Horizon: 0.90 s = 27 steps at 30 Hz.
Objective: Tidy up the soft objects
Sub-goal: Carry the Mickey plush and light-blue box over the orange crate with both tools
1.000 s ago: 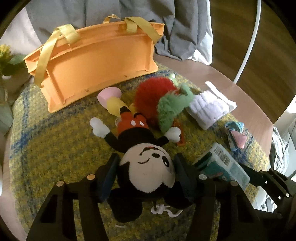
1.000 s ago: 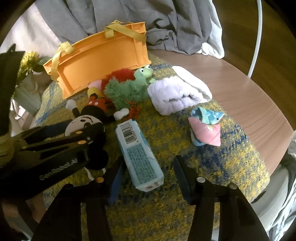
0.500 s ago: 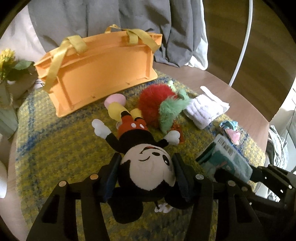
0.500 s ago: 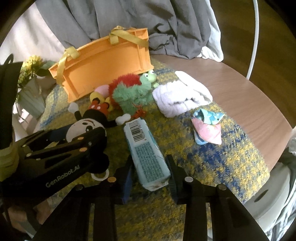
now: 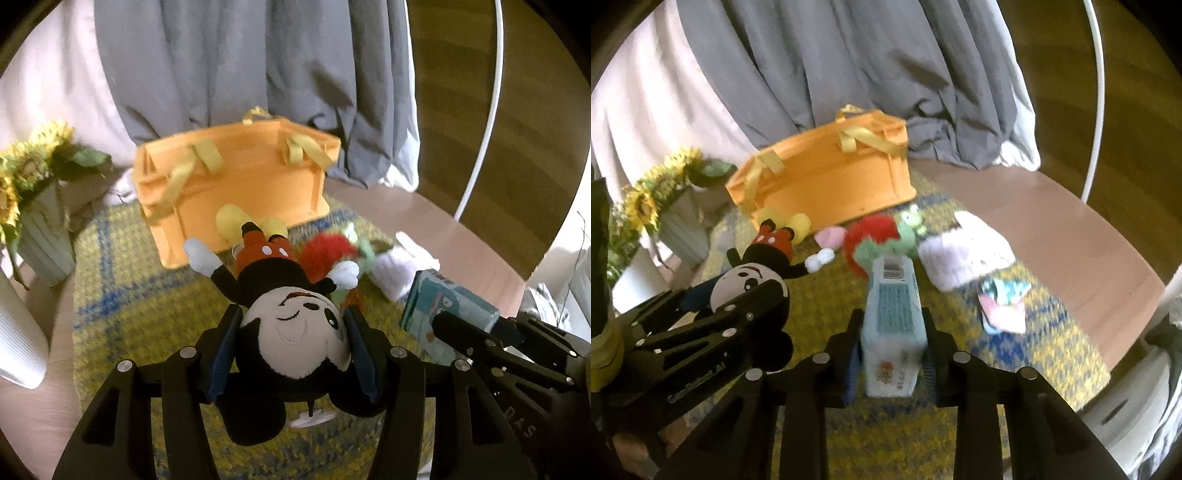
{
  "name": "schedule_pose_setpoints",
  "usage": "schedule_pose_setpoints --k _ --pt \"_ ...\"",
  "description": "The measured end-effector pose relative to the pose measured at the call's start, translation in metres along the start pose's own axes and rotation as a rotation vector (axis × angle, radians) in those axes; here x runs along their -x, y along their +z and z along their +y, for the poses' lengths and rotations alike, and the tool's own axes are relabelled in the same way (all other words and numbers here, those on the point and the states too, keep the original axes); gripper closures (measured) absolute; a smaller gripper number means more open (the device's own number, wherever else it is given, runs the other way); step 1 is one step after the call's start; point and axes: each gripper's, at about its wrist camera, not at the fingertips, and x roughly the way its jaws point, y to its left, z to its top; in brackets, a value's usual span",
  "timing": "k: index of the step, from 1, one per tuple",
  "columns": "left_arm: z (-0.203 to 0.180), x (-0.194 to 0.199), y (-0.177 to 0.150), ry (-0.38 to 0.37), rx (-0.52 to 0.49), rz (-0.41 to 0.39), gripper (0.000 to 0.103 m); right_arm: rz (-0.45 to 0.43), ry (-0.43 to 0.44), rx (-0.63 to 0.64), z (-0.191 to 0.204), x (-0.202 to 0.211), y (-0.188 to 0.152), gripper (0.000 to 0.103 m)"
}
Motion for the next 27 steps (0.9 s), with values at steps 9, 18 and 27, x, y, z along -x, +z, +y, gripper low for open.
schedule_pose_setpoints --k 9,18,27 --pt "-0.002 0.019 0.025 0.087 0.076 -0.086 0.048 -0.074 0.093 0.075 0.001 0.008 0.035 0.077" --pt "-0.007 0.023 0.048 0.162 0.136 -0.156 0.048 -0.123 0.206 0.155 -0.002 0.003 0.075 0.077" --pt "-0.001 0.021 0.08 0.196 0.15 -0.243 0.048 -0.205 0.287 0.192 0.001 -0.004 0.113 0.077"
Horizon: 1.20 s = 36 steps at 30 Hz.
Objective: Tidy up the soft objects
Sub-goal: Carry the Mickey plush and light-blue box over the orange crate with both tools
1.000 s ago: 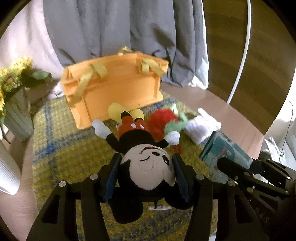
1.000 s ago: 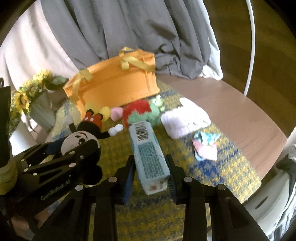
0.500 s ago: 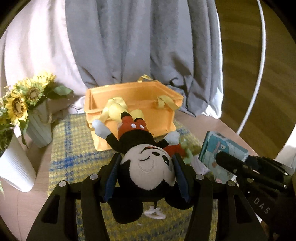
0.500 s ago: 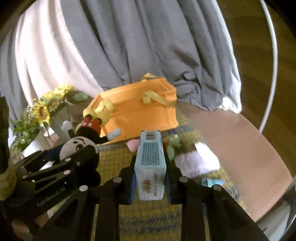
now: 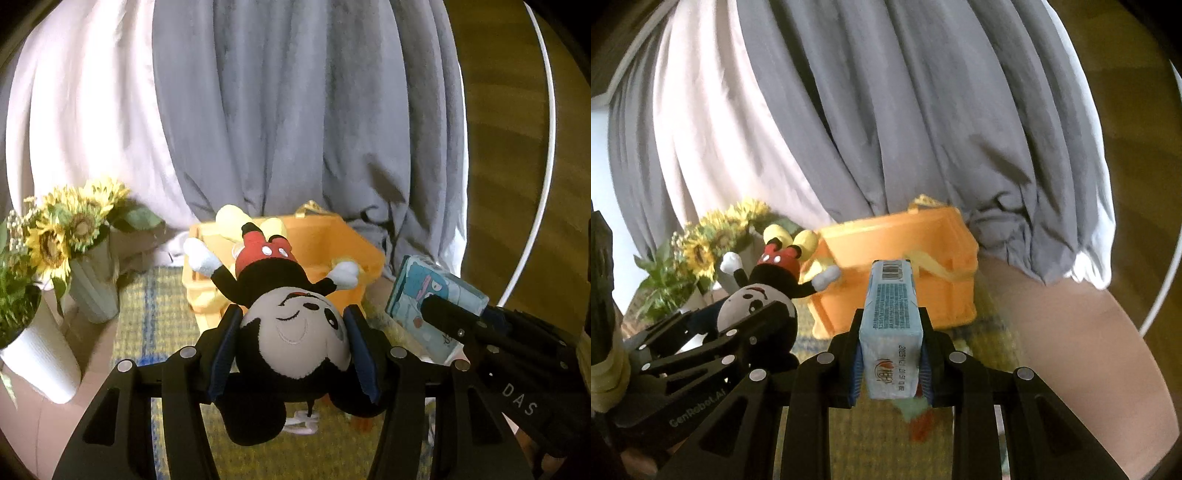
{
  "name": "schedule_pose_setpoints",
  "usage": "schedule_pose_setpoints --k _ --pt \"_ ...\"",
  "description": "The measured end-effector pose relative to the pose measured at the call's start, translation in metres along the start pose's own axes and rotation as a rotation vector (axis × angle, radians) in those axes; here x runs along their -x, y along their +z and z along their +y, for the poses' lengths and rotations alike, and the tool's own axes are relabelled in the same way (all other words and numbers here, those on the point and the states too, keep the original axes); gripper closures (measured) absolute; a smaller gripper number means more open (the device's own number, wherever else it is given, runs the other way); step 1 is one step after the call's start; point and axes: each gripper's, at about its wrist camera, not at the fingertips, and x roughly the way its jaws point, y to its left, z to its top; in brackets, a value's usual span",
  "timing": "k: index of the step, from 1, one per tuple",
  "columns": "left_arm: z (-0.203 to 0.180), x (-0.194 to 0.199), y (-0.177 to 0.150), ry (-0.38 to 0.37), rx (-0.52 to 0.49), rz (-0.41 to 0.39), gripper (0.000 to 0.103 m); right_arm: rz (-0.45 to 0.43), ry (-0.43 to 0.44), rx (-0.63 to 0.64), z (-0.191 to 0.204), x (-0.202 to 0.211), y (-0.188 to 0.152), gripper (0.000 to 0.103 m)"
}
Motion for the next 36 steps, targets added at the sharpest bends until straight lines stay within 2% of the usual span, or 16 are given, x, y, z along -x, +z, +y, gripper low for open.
schedule_pose_setpoints --k 8,20,27,36 --pt "0.01 -0.02 0.033 0.008 -0.011 -0.042 0.048 -0.062 0.016 0.026 0.001 -0.019 0.032 0.077" --pt "0.035 -0.077 0.07 0.019 -0.01 -0.042 0.048 -0.105 0.016 0.023 0.002 -0.074 0.077 0.077" --pt "0.05 -0.118 0.082 0.033 0.0 -0.018 0.048 -0.091 0.006 0.023 -0.002 -0.114 0.093 0.077" --pt "0.059 -0.171 0.083 0.049 0.014 0.064 0.048 -0.019 -0.014 0.013 -0.017 -0.172 0.1 0.077"
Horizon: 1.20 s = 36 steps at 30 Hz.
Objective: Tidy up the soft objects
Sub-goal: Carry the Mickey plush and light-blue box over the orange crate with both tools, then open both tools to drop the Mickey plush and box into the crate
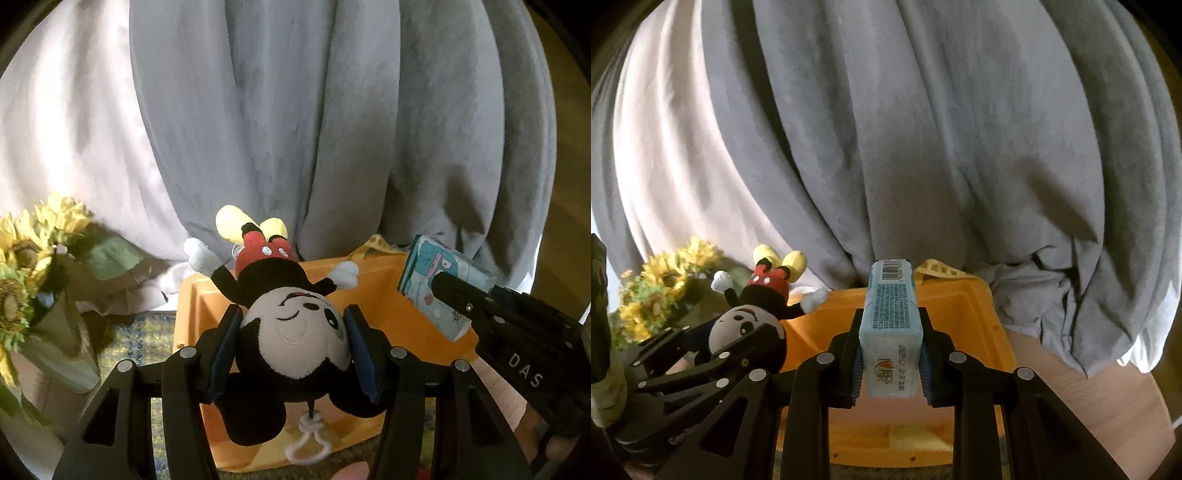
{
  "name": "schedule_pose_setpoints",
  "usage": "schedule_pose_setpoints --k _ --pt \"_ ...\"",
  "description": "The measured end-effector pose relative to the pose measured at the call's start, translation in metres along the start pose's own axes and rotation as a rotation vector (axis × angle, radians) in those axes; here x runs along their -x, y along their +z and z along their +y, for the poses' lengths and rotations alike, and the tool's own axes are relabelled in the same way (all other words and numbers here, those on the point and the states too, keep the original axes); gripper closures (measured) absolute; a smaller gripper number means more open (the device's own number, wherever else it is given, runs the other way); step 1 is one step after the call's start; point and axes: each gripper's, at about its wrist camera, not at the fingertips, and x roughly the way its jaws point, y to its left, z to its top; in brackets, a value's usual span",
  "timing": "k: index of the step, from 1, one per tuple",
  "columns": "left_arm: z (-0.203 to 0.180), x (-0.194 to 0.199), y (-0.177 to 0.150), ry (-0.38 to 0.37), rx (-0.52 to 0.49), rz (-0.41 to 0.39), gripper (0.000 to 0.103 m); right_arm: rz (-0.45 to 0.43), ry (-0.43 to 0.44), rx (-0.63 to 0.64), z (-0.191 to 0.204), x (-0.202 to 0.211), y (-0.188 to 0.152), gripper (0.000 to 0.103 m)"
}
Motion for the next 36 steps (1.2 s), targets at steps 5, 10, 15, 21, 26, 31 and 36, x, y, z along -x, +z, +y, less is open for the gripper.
schedule_pose_setpoints --k 5,10,15,21,26,31,36 --pt "0.0 -0.022 -0.005 0.004 0.007 0.044 0.048 0.047 -0.017 -0.014 -0.011 -0.029 -0.003 0.077" --pt "0.001 -0.038 -0.014 -0.002 0.02 0.092 0.048 0.091 -0.022 -0.022 -0.014 -0.048 -0.009 0.077" --pt "0.004 -0.046 -0.021 0.004 0.031 0.115 0.047 0.13 -0.027 -0.022 -0.017 -0.062 -0.015 0.077" --pt "0.005 -0.048 -0.023 0.022 0.027 0.132 0.042 0.178 -0.024 -0.037 -0.018 -0.073 -0.022 0.076" --pt "0.006 -0.046 -0.023 0.033 0.036 0.138 0.028 0.186 -0.046 -0.044 -0.02 -0.073 -0.024 0.053" --pt "0.005 -0.032 -0.018 0.067 0.03 0.104 0.018 0.131 -0.107 -0.025 -0.018 -0.06 -0.019 0.035" --pt "0.001 -0.012 -0.011 0.082 0.021 0.054 0.013 0.095 -0.168 -0.033 -0.02 -0.04 -0.011 0.027"
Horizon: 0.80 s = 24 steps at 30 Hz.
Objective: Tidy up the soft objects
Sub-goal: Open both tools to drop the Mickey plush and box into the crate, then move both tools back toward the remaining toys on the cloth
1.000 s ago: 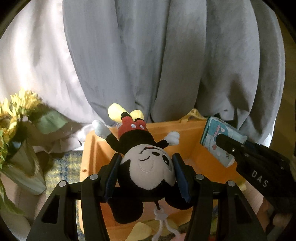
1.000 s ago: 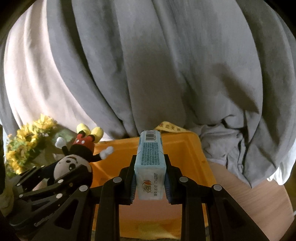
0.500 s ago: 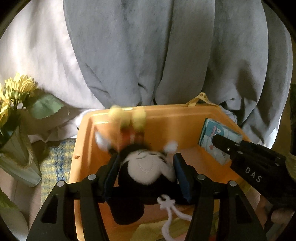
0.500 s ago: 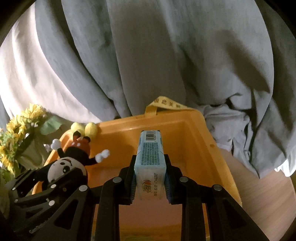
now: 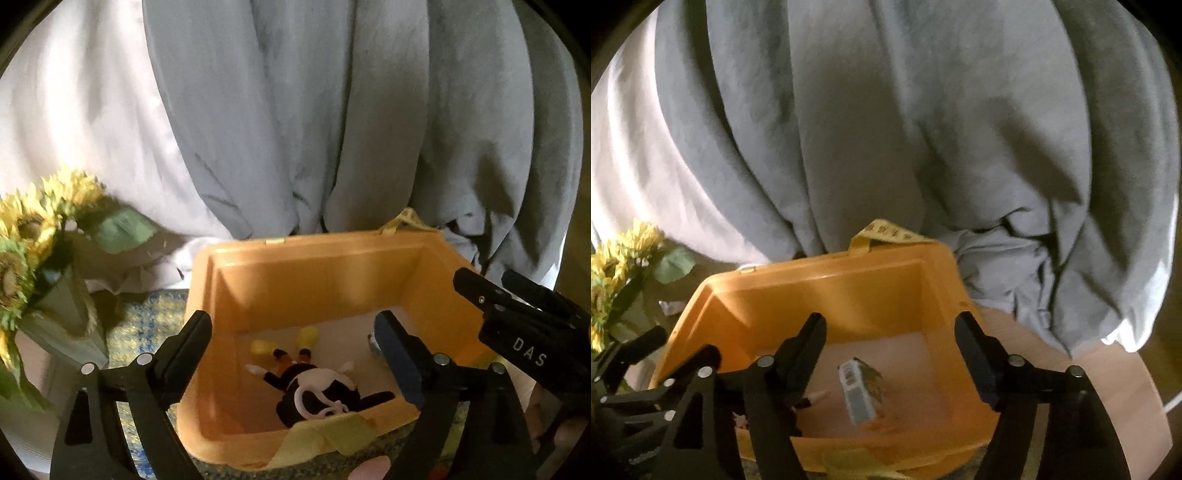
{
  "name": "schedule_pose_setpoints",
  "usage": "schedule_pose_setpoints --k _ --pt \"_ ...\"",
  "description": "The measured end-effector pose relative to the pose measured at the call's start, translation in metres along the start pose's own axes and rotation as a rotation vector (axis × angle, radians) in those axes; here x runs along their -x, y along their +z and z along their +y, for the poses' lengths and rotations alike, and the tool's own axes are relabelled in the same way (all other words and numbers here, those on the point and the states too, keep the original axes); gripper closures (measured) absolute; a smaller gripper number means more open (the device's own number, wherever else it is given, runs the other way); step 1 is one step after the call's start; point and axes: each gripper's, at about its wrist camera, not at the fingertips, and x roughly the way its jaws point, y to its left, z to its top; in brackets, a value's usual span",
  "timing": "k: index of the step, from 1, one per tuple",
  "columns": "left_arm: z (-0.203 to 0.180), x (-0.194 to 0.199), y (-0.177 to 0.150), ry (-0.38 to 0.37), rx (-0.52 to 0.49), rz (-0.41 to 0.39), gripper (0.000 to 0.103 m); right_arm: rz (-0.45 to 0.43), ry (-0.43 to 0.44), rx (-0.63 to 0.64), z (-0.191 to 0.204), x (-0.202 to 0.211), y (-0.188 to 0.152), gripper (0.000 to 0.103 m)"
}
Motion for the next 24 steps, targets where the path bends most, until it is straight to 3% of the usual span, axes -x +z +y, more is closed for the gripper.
schedule_pose_setpoints --k 10,24 --pt "-0.012 0.061 0.0 -0.034 -0.03 -0.104 0.011 -0.125 -0.057 0.03 -0.003 0.067 0.005 0.02" --pt "-0.046 0.12 -0.026 -0.149 -0.107 -0.146 0.009 -0.215 -0.179 -0.011 -0.027 0.158 -0.023 0.019"
